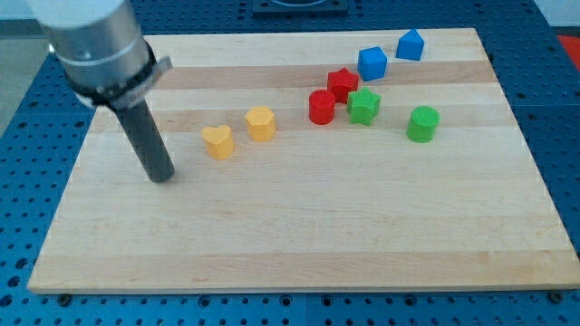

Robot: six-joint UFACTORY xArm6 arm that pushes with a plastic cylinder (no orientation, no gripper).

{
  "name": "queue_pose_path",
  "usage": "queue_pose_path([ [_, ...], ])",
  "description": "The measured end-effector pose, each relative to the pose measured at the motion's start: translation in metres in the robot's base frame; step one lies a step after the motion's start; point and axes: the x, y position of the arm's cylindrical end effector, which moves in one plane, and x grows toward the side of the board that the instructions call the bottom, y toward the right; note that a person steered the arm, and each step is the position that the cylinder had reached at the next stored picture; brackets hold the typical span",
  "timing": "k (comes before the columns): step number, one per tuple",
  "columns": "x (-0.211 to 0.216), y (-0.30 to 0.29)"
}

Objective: Slide the green circle towards the center

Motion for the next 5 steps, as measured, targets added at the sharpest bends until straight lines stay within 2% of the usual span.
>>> queue_pose_path([
  [1, 0.029, 0.061],
  [2, 0.034, 0.138],
  [4, 0.029, 0.300],
  [5, 0.001, 0.358],
])
